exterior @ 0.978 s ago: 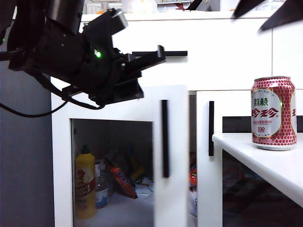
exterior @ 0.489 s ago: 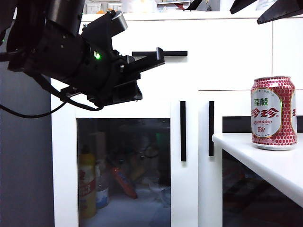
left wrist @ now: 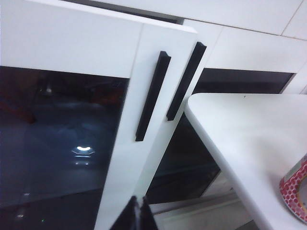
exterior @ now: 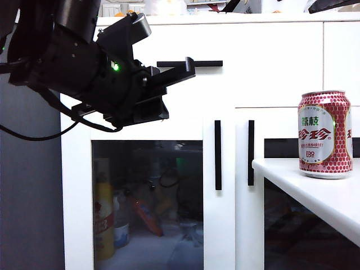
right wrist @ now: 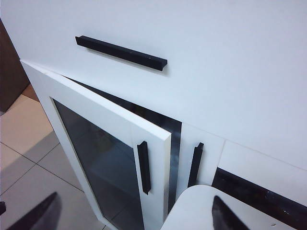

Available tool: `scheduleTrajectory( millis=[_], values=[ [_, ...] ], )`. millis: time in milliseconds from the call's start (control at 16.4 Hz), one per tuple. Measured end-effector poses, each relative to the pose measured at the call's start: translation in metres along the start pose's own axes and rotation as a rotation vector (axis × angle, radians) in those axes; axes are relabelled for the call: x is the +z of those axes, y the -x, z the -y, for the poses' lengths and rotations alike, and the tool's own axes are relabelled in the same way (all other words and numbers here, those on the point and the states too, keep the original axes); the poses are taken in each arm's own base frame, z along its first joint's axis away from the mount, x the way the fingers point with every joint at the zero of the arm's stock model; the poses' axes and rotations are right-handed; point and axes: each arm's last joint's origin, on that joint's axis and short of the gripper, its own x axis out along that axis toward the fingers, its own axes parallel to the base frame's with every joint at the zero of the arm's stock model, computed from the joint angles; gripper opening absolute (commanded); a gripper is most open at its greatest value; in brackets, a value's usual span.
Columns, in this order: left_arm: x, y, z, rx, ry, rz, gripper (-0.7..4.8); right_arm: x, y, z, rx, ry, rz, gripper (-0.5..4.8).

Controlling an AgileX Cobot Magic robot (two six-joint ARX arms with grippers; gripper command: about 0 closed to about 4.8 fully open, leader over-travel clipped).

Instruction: Open the left door of the white cabinet, pick up a can of beverage from the table on the right, place it inside the cabinet, and finally close the cabinet door.

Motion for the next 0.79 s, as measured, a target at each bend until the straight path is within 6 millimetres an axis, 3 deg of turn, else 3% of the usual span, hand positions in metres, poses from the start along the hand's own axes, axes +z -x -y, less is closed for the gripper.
scheduleTrajectory(
  millis=[122, 306, 550, 673, 734, 795],
  values=[
    [0.005, 0.0, 0.001, -0.012, 0.018, 0.046, 0.01, 0.0, 0.0, 0.0, 0.0, -0.001, -0.003, 3.99],
    [0.011, -0.011, 0.007, -0.027, 0.04, 0.105, 1.2, 0.0, 0.0, 0.0, 0.0, -0.001, -0.004, 3.99],
    [-0.012, -0.067, 0.022, -0.011, 0.016, 0.042, 1.32, 0.0, 0.0, 0.0, -0.007, 0.022, -0.004, 3.99],
    [-0.02, -0.096, 0.031, -0.006, 0.015, 0.039, 2.72, 0.0, 0.0, 0.0, -0.009, 0.035, -0.004, 3.99],
    [-0.023, -0.11, 0.034, 0.008, 0.017, 0.048, 3.18, -0.001, 0.0, 0.001, -0.026, 0.045, -0.006, 3.99],
    [-0.025, -0.118, 0.036, 0.024, 0.018, 0.057, 3.2, -0.001, 0.0, 0.001, -0.032, 0.047, -0.006, 3.99]
  ],
)
